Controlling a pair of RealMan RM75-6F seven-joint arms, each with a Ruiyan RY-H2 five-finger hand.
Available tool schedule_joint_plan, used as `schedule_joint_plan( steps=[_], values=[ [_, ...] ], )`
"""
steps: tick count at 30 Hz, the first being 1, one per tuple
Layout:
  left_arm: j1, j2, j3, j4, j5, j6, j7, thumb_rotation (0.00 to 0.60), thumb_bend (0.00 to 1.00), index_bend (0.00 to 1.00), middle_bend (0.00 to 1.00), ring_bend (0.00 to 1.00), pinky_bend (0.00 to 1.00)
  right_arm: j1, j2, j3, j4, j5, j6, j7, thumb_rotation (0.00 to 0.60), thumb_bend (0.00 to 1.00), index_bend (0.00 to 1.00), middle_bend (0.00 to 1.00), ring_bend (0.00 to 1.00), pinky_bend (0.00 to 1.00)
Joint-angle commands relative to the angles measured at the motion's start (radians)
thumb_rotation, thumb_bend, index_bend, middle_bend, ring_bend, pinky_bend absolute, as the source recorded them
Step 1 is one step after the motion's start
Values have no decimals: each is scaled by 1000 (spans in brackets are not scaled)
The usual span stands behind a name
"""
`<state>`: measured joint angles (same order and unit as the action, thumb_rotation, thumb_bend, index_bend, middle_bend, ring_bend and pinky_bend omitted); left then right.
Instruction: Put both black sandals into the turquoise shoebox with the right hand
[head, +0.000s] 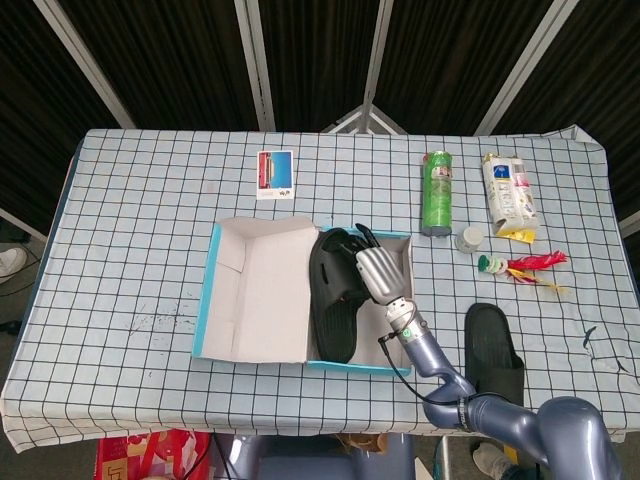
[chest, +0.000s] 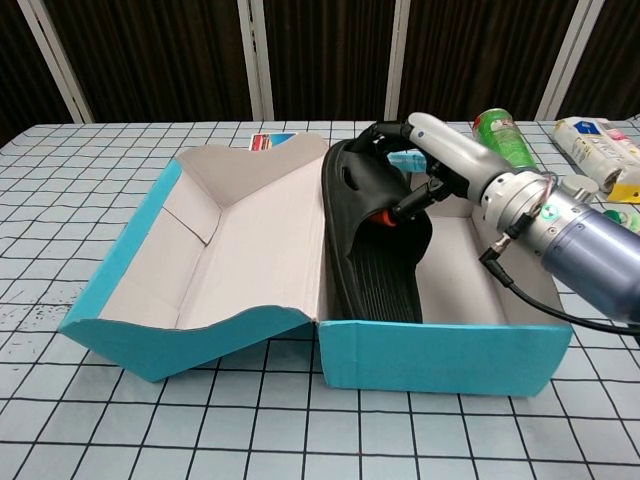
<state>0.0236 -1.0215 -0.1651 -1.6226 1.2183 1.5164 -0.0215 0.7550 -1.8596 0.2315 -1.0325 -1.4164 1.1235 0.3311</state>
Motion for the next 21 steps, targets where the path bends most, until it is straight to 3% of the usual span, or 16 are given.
schedule_joint_plan(
  steps=[1, 21],
  values=[
    [0, 0, 0, 0, 0, -1, 1, 600, 373, 99, 30, 0, 92, 4, -9, 2, 13, 2, -5, 7, 600, 481, 561, 615, 237, 0],
    [-3, 0, 0, 1, -3, -5, 2, 600, 373, 99, 30, 0, 92, 1, -36, -24, 67, -8, -25, 7, 600, 482, 565, 615, 237, 0]
  ],
)
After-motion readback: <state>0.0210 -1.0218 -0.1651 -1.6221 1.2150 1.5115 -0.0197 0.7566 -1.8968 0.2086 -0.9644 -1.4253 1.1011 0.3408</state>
